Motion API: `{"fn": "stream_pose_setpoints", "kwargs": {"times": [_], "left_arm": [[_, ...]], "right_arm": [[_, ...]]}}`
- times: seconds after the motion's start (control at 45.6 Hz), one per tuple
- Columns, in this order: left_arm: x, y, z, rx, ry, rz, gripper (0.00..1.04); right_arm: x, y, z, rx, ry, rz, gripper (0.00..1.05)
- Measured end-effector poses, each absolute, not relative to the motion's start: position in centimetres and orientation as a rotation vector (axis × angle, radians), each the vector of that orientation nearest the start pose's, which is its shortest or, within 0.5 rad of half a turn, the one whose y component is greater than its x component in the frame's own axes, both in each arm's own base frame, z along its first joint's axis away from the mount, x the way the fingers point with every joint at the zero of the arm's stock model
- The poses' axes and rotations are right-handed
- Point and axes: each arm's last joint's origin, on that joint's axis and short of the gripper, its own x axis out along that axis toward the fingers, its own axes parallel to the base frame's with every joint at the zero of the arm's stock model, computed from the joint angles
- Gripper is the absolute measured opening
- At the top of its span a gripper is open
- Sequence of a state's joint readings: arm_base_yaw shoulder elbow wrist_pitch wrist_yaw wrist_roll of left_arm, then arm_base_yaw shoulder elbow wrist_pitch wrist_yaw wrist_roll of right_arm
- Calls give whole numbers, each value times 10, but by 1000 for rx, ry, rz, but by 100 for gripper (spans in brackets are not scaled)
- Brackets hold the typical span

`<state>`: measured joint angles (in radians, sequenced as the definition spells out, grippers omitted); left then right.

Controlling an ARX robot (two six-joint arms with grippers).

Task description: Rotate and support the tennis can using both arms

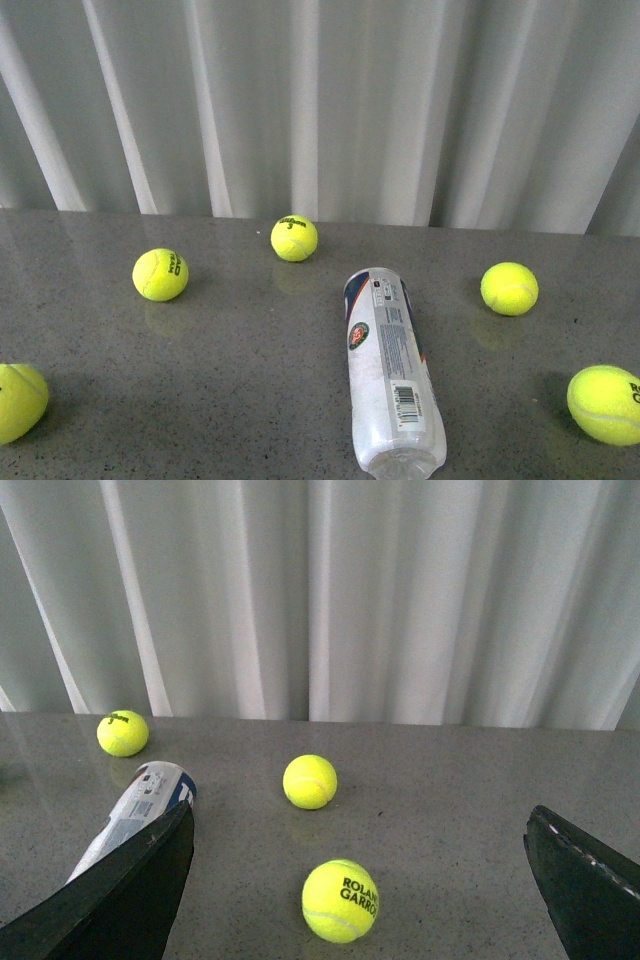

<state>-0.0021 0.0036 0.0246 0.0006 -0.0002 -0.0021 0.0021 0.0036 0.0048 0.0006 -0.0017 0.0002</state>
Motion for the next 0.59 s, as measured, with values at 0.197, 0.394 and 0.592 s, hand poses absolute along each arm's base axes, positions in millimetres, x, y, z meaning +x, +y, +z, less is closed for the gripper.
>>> {"fn": "stream_pose_setpoints", "kwargs": {"times": [0.197,0.394,0.592], "left_arm": [[96,0,172,-2,-22,-2,98],[96,0,172,-2,-22,-2,98],[96,0,172,-2,-22,-2,98]], "right_arm": [[98,0,165,0,-2,4,98],[98,0,165,0,-2,4,98],[98,0,165,0,-2,4,98]]}}
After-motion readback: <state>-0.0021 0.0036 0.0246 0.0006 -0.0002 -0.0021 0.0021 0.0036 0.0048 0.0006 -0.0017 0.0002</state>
